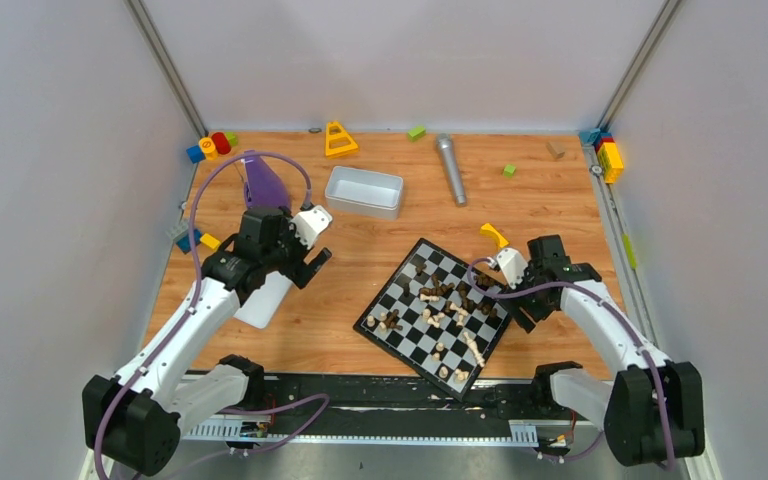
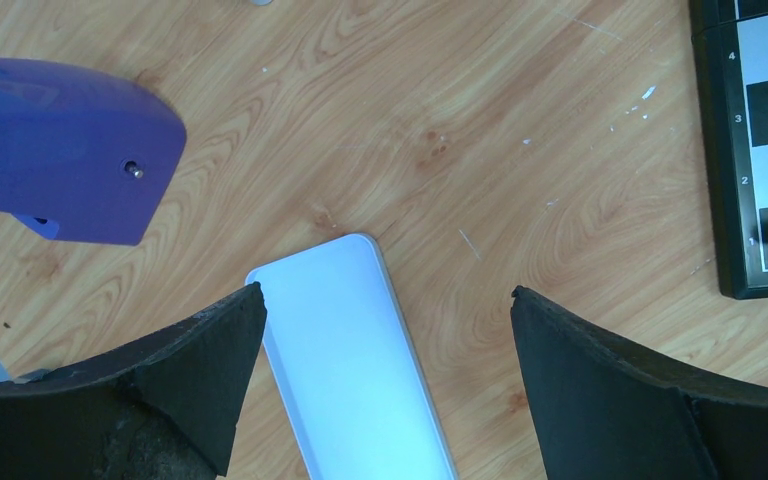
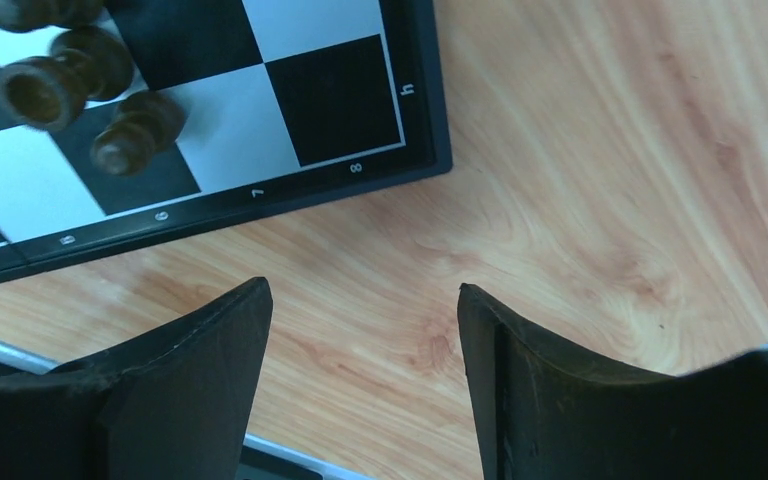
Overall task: Set up the chess pieces on the board
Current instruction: Adjust the chessboard at the center of the board.
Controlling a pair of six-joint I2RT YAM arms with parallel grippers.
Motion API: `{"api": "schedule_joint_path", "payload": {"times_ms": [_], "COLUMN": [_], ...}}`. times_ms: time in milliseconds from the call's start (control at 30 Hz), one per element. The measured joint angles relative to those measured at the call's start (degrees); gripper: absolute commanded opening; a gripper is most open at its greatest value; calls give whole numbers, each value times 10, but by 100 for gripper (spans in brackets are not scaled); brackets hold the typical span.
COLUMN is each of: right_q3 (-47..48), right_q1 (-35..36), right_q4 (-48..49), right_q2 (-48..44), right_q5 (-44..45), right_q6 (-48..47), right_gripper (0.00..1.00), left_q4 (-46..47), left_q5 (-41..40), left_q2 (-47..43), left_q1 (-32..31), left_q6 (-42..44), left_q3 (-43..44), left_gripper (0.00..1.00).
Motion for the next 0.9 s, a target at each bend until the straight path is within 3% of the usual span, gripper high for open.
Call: {"api": "schedule_joint_path", "payload": {"times_ms": [267, 500, 900], "right_q3": [-16, 37, 134], "right_q1": [0, 6, 139], "right_q4": [86, 119, 186], "right_q2": [85, 153, 293], "right_q5": [-4, -37, -80], "right_q6": [-9, -1, 21], "right_gripper": [67, 66, 66], "left_q4": [5, 34, 37], "left_q5": [0, -9, 7], "left_q2": [16, 22, 45], "left_q1": [0, 0, 9], "left_q6": [9, 17, 43], "left_q3": [0, -3, -4], "left_gripper": [100, 100, 100]}}
